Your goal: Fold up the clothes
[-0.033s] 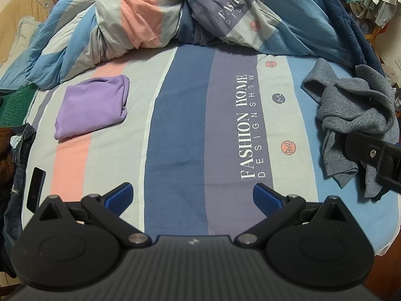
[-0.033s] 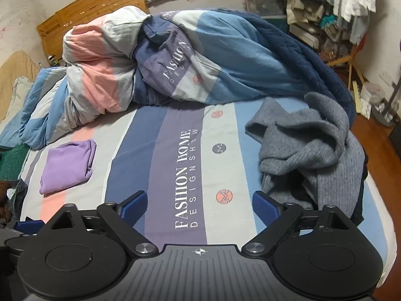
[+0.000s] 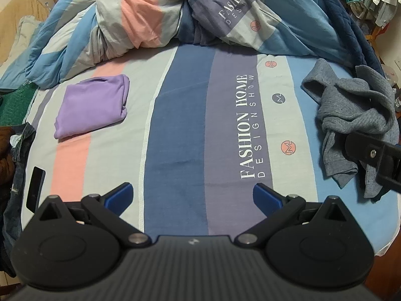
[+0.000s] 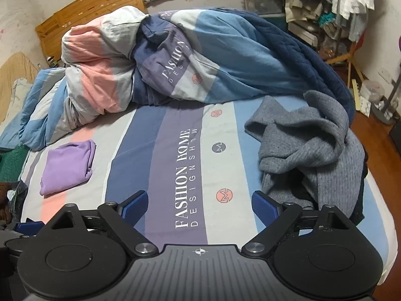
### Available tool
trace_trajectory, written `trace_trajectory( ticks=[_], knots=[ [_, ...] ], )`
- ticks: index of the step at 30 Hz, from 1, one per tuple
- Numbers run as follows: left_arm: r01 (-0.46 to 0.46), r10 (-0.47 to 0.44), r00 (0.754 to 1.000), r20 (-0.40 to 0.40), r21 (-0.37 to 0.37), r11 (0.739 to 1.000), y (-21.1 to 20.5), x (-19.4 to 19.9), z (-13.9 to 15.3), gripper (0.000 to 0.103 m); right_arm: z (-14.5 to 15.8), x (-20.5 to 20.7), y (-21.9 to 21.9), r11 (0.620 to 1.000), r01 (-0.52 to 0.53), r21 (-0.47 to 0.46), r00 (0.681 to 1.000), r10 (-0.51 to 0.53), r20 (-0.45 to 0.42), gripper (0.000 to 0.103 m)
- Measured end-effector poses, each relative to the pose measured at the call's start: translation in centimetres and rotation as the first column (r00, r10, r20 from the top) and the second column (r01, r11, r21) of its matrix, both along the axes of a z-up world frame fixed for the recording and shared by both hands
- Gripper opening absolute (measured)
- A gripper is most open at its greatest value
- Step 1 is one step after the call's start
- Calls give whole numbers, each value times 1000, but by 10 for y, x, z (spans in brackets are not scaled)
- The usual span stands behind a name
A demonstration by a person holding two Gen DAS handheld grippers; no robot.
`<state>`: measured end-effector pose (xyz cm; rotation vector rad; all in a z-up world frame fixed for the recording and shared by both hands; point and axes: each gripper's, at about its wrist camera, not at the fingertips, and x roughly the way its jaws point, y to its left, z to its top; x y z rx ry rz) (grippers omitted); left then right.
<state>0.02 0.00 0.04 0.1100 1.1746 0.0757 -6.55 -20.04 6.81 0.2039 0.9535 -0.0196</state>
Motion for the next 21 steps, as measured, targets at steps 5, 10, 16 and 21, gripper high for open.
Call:
trace_trajectory(
  ticks=[5, 10, 16, 21],
  knots=[
    [-2, 2, 1000, -2, -26, 1000, 3, 0, 2, 103, -5, -3, 2, 1000, -12, -6, 1000, 12, 10, 95],
    [-2, 2, 1000, -8, -33, 999, 9, -4, 0, 103, -3, 0, 3, 1000, -11, -23, 1000, 11, -12, 97],
    [-12, 11, 1000, -13, -35, 999, 10, -3, 0, 103, -3, -2, 3, 1000, -14, -27, 1000, 13, -15, 98],
    [-16, 16, 1000, -15, -35, 999, 9, -3, 0, 103, -3, -1, 4, 999, -12, -39, 1000, 11, -24, 99]
  ],
)
